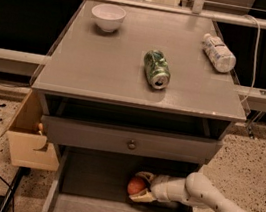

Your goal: Place apple into middle drawer

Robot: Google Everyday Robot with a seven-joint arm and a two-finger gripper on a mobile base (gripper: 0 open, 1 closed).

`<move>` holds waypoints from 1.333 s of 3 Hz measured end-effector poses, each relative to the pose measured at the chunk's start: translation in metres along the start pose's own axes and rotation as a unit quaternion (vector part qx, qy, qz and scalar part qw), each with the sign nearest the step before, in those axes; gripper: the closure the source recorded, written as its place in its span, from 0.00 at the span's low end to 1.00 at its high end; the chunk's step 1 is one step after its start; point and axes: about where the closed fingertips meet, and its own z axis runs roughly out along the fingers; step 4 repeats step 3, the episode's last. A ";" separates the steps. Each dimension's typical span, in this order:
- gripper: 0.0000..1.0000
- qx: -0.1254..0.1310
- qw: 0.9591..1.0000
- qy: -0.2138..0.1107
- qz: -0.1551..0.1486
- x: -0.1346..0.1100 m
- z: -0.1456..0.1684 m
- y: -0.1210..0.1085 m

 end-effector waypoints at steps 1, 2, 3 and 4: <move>0.11 0.000 1.000 0.000 0.000 0.000 0.000 0.000; 0.00 0.000 1.000 0.000 0.000 0.000 0.000 0.000; 0.00 0.000 1.000 0.000 0.000 0.000 0.000 0.000; 0.00 0.000 1.000 0.000 0.000 0.000 0.000 0.000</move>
Offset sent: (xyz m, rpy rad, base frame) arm 0.0000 0.0000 0.0000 0.0000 0.0000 0.0001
